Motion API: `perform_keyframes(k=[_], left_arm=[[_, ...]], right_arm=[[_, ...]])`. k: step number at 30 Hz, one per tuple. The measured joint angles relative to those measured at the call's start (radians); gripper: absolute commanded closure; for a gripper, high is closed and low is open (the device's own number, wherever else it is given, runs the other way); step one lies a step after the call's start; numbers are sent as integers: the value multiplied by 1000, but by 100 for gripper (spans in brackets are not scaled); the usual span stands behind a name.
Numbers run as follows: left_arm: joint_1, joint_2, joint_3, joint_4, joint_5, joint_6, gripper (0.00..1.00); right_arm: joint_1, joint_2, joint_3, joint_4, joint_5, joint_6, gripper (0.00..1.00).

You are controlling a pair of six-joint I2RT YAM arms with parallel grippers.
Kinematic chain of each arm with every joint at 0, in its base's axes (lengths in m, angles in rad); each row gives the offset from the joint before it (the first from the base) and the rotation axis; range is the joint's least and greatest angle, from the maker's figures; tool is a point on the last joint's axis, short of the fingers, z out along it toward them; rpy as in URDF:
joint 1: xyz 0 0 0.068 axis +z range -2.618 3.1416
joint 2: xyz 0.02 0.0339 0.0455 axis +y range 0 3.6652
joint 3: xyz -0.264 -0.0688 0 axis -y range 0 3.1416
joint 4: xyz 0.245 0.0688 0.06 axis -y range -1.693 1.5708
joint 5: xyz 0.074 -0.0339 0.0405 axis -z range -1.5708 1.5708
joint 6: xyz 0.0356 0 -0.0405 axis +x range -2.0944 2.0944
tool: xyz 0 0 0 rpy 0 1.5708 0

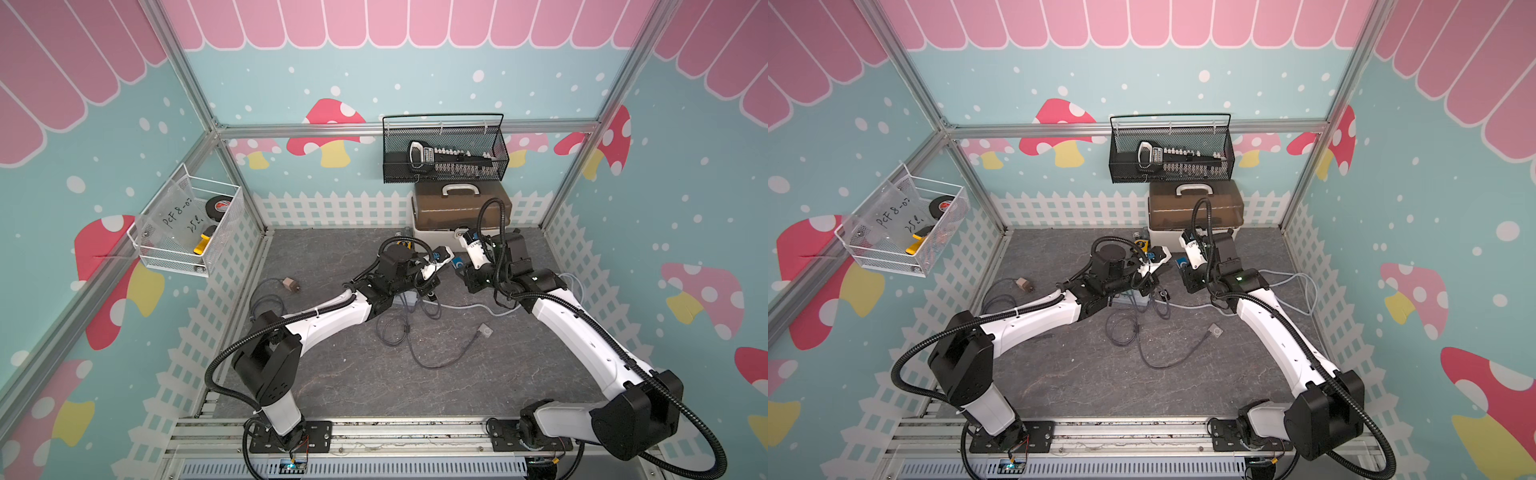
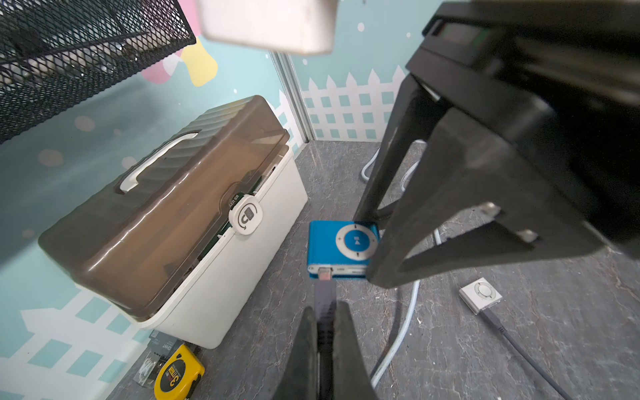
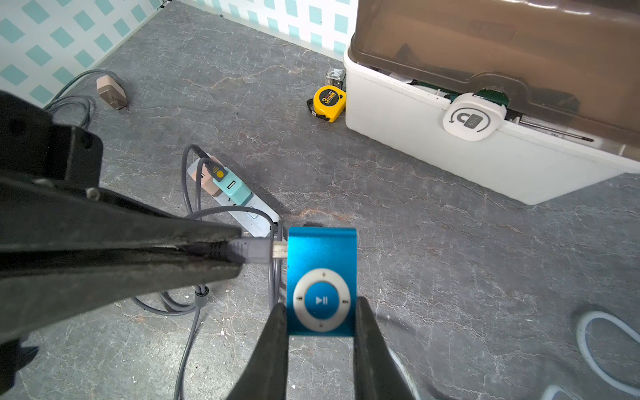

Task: Charge mp3
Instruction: Insert the charging cable into the MP3 player.

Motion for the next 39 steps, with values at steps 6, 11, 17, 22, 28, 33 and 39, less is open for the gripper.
perform_keyframes(k=[6,11,17,22,28,33,39], left_arm=[[-7,12,14,-2,-15,2,100],[-14,23,30,-7,-35,8,100],[-21,29,39,-13,-58,9,100],[-26,32,42,-13,-65,16,100],[-26,32,43,-13,-66,40,100],[-26,32,20,24,-64,60,100],[-13,32,-37,104,-21,59,100]], right_arm=[[0,0,0,3,18,0,94],[9,0,0,7,27,-3,95],[13,-5,-13,23,43,-3,94],[13,-16,-17,24,48,-3,95],[12,-18,-24,32,41,-6,96],[8,-23,-34,46,25,-12,96],[-1,-36,-75,73,-16,-32,97]])
